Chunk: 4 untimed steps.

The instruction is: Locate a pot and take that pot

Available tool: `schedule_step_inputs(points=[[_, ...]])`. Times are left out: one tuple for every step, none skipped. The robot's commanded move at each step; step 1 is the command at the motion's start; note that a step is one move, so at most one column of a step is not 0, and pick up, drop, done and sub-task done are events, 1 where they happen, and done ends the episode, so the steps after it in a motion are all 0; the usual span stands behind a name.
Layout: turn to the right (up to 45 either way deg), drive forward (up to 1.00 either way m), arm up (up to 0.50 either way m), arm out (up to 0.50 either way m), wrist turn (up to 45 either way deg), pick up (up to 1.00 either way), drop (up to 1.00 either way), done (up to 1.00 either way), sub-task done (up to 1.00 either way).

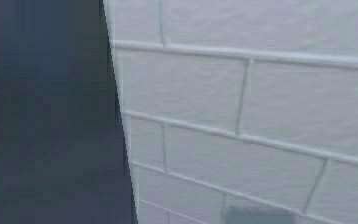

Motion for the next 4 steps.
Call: schedule_step_inputs(points=[[0.0, 0.0, 0.0, 0.0, 45.0, 0.0, 0.0, 0.0, 0.0], [0.0, 0.0, 0.0, 0.0, 24.0, 0.0, 0.0, 0.0, 0.0], [0.0, 0.0, 0.0, 0.0, 0.0, 1.0, 0.0, 0.0, 0.0], [0.0, 0.0, 0.0, 0.0, 0.0, 0.0, 0.0, 1.0, 0.0]])
